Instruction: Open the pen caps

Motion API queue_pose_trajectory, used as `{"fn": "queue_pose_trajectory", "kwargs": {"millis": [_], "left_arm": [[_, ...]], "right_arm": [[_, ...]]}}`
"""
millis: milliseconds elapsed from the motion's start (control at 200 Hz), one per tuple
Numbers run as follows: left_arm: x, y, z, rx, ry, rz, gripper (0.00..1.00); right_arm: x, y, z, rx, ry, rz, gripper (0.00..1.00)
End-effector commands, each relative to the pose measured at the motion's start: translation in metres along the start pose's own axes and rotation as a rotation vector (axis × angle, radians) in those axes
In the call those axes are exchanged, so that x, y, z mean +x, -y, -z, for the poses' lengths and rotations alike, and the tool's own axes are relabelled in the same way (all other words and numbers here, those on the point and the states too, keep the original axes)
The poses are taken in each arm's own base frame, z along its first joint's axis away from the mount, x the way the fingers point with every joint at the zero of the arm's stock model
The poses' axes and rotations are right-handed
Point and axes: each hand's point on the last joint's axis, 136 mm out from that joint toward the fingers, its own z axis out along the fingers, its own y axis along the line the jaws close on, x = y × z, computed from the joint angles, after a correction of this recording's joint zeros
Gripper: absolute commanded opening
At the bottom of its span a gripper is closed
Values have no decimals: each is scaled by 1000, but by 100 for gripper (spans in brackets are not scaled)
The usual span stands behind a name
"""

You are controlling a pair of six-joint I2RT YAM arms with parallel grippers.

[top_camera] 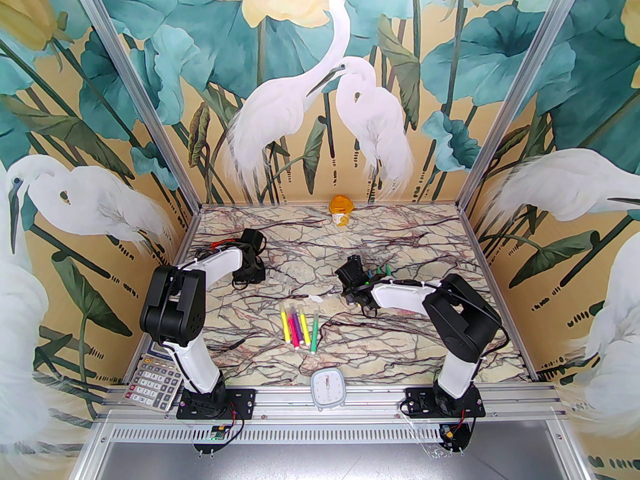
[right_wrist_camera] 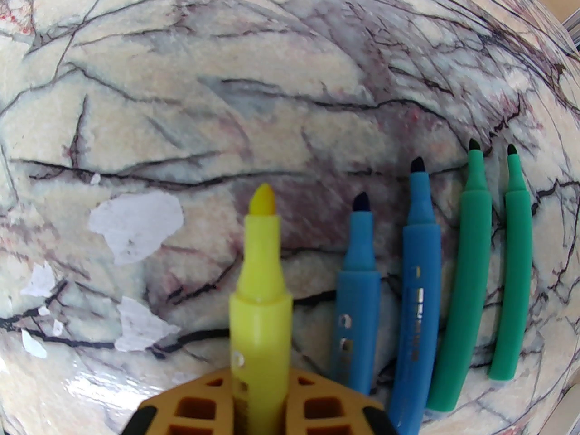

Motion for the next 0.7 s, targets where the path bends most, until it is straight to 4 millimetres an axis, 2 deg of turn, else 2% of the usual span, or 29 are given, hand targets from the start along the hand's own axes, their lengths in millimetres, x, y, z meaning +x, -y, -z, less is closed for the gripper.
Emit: {"fn": "queue_pose_trajectory", "kwargs": {"millis": [0,120,345,695], "left_arm": [[6,7,-8,41,-51,-17,7],[7,17,-9,97,-69,-18,10],[12,16,-15,89,-101,-21,17],[15,19,-14,120,-102,-11,25]], "right_arm": [[-1,2,-5,23,-9,-13,14],[-1,3,-7,37,-14,-9,17],[-2,6,-2,48,-17,2,29],[-17,8,31,32,35,27,42]]}}
